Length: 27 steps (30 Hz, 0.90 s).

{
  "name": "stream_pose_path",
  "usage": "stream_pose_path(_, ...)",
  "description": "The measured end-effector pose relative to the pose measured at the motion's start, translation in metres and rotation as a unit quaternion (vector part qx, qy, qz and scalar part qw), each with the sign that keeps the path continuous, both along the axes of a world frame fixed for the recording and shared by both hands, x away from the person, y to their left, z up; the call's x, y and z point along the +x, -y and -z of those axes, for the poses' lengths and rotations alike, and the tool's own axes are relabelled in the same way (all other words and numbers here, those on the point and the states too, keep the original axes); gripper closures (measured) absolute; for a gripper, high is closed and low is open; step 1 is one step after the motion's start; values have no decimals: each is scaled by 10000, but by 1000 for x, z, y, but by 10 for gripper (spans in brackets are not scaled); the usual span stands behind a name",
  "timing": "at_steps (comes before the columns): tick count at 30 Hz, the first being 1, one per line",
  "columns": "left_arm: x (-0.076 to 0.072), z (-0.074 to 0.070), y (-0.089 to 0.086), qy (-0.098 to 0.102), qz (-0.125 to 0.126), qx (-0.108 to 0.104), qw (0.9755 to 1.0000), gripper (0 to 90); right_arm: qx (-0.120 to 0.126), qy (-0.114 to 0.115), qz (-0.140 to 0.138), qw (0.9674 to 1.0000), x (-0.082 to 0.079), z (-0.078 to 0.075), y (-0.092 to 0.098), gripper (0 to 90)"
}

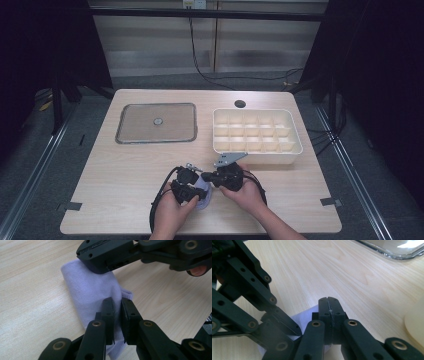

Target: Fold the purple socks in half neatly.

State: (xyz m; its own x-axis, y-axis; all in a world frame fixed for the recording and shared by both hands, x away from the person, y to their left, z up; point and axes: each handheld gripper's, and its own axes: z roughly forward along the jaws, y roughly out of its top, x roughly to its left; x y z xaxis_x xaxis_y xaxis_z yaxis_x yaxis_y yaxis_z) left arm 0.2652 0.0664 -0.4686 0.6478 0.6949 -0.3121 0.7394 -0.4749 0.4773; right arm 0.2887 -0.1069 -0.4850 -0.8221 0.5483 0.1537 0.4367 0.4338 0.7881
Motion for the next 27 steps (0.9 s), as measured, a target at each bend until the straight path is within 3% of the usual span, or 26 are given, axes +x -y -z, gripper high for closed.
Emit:
stream_pose_path(14,-2,-1,1,25,19,-11,10000,774,-32,-193,84,9998,6,11,1,900)
stream_pose_path(27,1,-14,-8,-242,79,-112,9996,714,-67,-169,106,9998,4,12,1,900)
